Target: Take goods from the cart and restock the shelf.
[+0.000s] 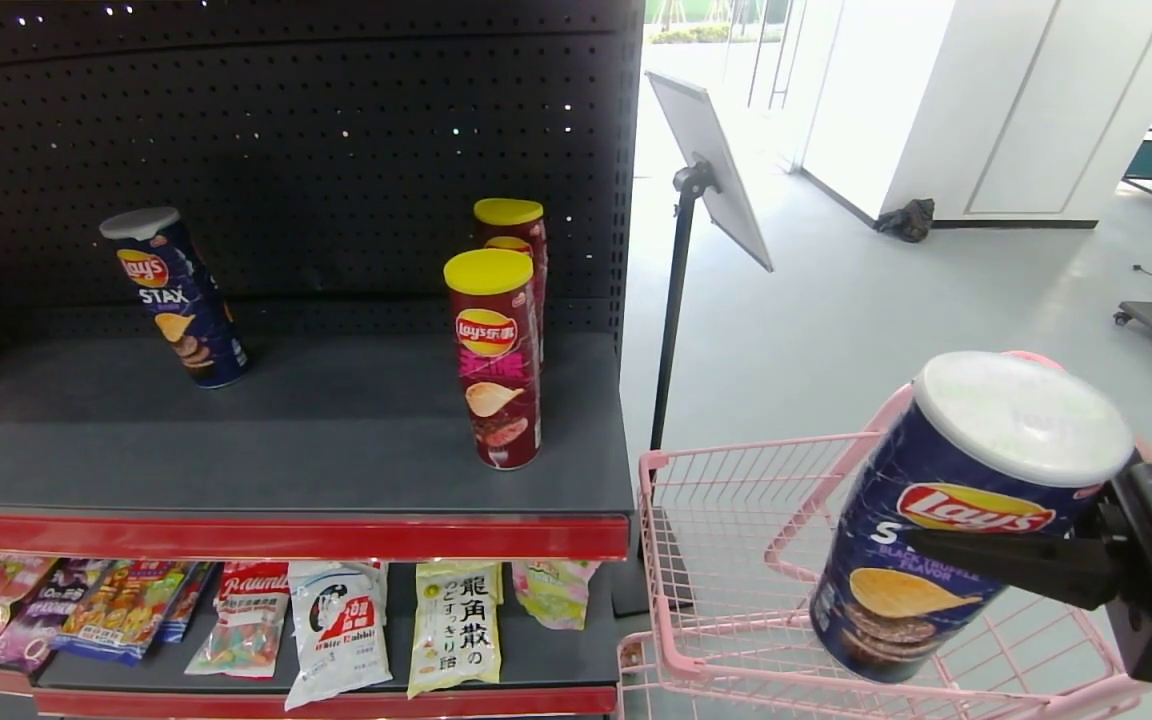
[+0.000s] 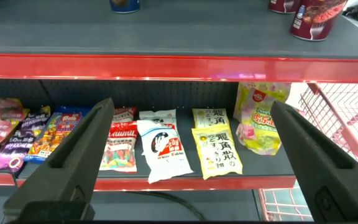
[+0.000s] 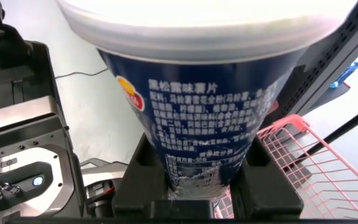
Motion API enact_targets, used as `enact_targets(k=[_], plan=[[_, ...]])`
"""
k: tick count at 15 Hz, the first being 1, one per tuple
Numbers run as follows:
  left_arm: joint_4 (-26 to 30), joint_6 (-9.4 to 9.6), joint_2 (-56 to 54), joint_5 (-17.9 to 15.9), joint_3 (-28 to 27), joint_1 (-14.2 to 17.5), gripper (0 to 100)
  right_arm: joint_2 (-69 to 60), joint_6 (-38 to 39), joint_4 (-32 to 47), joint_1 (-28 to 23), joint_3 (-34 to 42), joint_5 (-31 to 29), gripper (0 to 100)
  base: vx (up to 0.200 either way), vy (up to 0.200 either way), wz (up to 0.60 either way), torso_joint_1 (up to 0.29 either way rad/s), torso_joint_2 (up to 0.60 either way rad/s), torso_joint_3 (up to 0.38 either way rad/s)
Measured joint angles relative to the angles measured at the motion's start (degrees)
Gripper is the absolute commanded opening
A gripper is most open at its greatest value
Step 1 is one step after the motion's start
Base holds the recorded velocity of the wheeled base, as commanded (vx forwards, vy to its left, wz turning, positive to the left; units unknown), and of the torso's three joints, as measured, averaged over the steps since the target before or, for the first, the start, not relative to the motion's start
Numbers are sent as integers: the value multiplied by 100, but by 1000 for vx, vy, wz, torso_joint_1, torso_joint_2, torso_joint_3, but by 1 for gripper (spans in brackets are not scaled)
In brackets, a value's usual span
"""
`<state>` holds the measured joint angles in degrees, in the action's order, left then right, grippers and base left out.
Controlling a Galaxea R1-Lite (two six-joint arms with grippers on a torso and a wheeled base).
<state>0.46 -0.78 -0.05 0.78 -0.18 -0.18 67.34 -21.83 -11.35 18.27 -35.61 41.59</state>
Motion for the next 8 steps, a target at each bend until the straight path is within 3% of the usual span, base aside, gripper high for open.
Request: enact_targets(k=[4, 8], plan=[[-2, 2, 0, 0, 0, 0, 100, -323, -30, -4, -30, 72, 135, 0, 0, 0, 0, 0, 0, 0], [-2, 2, 0, -2, 0, 2, 100, -489, -15, 2, -44, 149, -178, 0, 0, 0, 0, 0, 0, 0]])
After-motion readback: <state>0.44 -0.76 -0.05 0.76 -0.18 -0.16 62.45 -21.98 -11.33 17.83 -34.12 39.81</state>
